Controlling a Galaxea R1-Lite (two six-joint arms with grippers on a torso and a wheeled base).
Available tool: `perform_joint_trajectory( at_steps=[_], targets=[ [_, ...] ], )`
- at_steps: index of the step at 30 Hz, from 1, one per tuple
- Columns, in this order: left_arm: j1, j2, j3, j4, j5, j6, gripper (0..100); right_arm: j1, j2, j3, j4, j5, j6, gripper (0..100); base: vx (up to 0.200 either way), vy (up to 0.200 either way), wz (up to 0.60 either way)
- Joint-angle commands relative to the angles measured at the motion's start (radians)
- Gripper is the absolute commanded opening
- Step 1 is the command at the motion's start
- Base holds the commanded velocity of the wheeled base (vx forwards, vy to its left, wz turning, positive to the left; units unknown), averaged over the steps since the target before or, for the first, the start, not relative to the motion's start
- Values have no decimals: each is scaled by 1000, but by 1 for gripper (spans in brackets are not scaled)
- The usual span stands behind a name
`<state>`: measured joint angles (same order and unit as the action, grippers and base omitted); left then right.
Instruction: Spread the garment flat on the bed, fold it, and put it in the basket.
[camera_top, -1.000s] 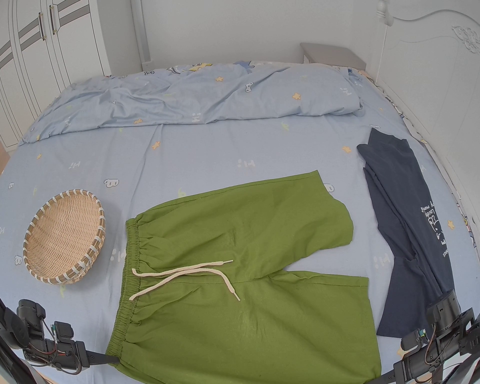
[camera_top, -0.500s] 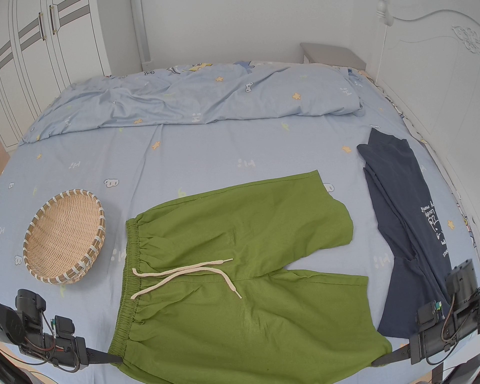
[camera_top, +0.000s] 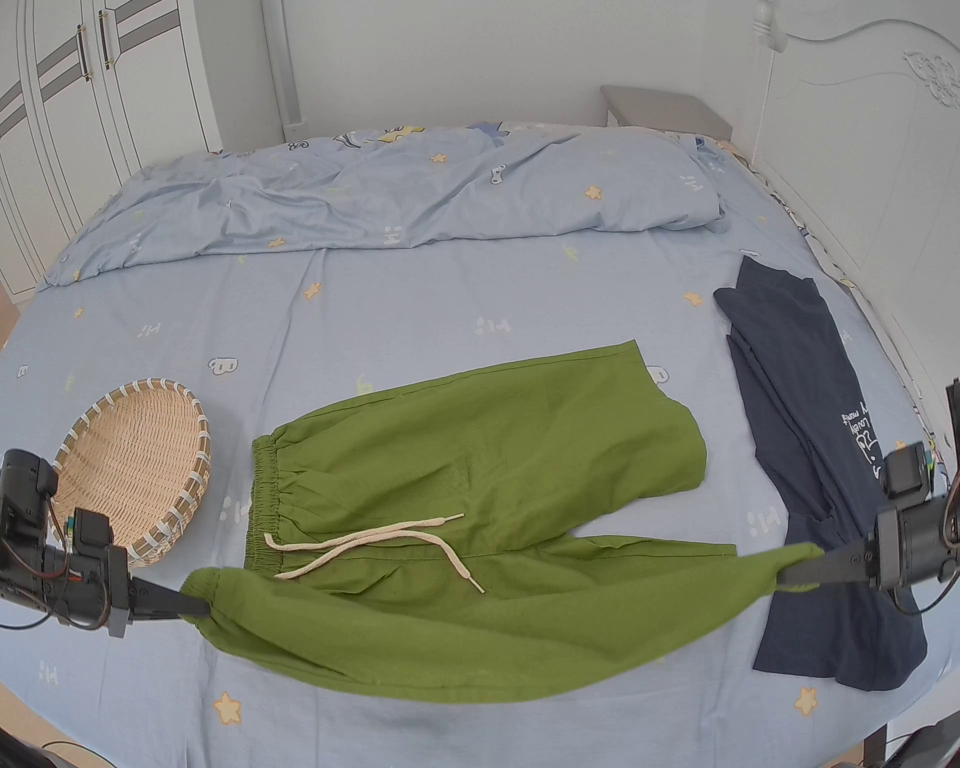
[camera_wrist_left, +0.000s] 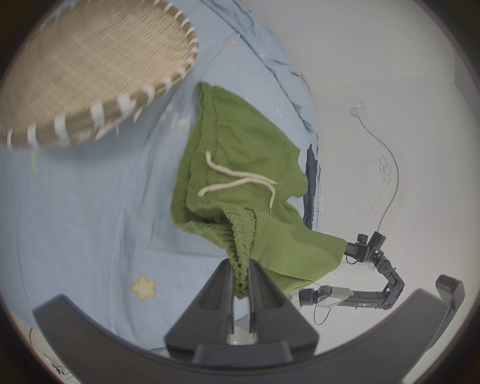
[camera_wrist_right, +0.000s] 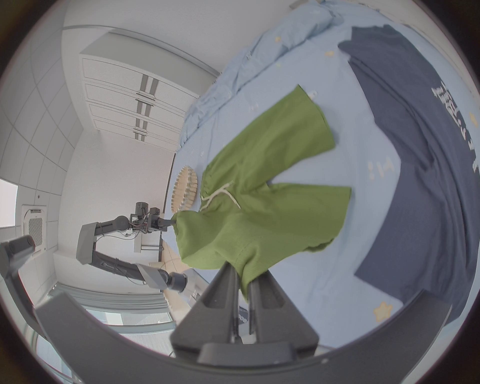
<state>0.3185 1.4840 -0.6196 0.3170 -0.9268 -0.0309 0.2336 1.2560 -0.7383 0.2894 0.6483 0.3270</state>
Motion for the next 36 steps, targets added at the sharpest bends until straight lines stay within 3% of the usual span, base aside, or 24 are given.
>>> perform_joint_trajectory(
  at_steps=[1,19,23,36],
  targets=[
    [-33,58,-150,30,-1,-63,0,-17,100,-159,16,-1,0,0,0,0,0],
    [-64,285,-511,42,0,-181,0,-20,405,-616,68,-9,-3,0,0,0,0],
    [-76,297,-545,51,0,-205,0,-20,471,-699,67,-36,-3,0,0,0,0],
    [-65,369,-614,43,2,-208,0,-63,615,-934,54,-38,-9,0,0,0,0]
  ],
)
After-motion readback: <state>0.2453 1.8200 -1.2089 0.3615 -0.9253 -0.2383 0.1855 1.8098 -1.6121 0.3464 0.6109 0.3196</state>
